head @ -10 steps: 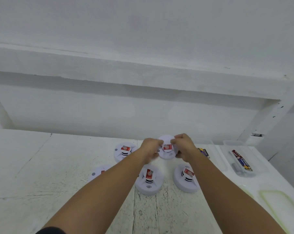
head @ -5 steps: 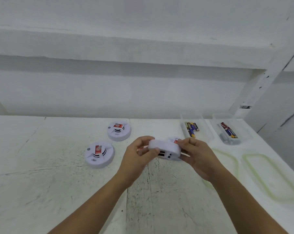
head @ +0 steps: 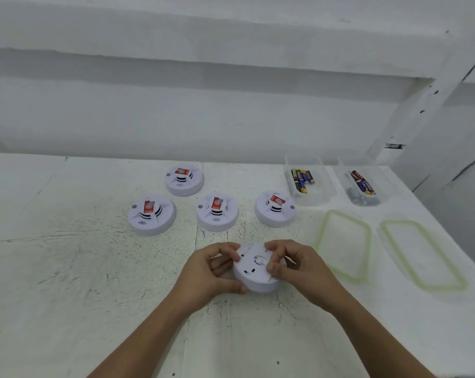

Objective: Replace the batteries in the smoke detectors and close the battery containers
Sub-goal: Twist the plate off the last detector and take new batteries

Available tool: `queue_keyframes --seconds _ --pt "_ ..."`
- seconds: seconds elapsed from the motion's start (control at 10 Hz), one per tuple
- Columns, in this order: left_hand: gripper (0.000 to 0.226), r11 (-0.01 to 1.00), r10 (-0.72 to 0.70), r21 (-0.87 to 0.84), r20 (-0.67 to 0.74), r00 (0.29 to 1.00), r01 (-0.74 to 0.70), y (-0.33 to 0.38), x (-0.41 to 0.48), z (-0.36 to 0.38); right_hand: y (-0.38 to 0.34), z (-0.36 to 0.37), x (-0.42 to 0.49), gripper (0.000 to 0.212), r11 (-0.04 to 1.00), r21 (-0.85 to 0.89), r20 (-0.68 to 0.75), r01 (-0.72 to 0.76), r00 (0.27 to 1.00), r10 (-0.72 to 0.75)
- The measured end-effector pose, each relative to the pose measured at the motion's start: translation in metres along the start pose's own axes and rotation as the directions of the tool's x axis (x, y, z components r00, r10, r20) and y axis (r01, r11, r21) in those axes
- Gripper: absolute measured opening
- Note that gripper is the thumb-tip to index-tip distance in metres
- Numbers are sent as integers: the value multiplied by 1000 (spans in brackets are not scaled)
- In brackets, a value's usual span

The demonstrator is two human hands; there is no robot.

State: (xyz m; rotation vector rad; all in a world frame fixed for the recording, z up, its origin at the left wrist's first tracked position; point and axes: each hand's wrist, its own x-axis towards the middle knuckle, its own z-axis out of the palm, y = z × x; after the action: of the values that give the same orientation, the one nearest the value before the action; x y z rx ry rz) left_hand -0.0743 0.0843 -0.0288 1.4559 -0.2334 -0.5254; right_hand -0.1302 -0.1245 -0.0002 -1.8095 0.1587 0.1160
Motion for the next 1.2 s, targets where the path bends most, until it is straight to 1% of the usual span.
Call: queue_keyframes --seconds 0.1,0.2,0.3,0.4,0.5,0.6,0.7,0.8,0.9,1.0,1.1,1.2 --pt "53 999 -2 40 1 1000 2 1 -2 1 6 -1 -2 11 999 -26 16 33 999 -33" --pt "56 989 23 147 -2 1000 -23 1 -5 -1 6 -2 -3 13 981 -171 32 95 995 -91" --pt "62 926 69 370 24 997 -73 6 -10 -2 5 -3 -6 12 903 -383 90 197 980 -176" --pt "82 867 84 493 10 996 -78 7 -17 1 8 -3 -9 13 795 -528 171 299 954 -245" --pt "101 812 72 580 9 997 -64 1 -21 8 8 -4 -11 19 683 -633 243 365 931 -273" --pt "105 772 91 628 45 995 -99 1 -23 18 4 -8 -9 26 558 -678 340 480 877 -341" --pt "104 742 109 654 102 989 -149 6 -23 27 -2 -6 -6 23 433 -708 446 559 828 -340" --pt "113 675 120 716 132 984 -178 5 -16 29 -7 -3 -3 24 367 -720 499 590 806 -318" --pt "114 619 123 764 136 983 -183 0 -11 31 -3 -3 -2 18 311 -721 519 619 780 -349" --pt "115 584 138 793 113 984 -173 -4 -9 33 2 -3 -2 13 267 -717 543 644 756 -366" --pt "111 565 171 806 94 981 -176 -5 -7 34 5 -2 -2 10 248 -734 552 632 768 -323" --pt "106 559 235 802 90 968 -211 -11 -3 33 5 0 -5 25 330 -742 538 583 813 -225"
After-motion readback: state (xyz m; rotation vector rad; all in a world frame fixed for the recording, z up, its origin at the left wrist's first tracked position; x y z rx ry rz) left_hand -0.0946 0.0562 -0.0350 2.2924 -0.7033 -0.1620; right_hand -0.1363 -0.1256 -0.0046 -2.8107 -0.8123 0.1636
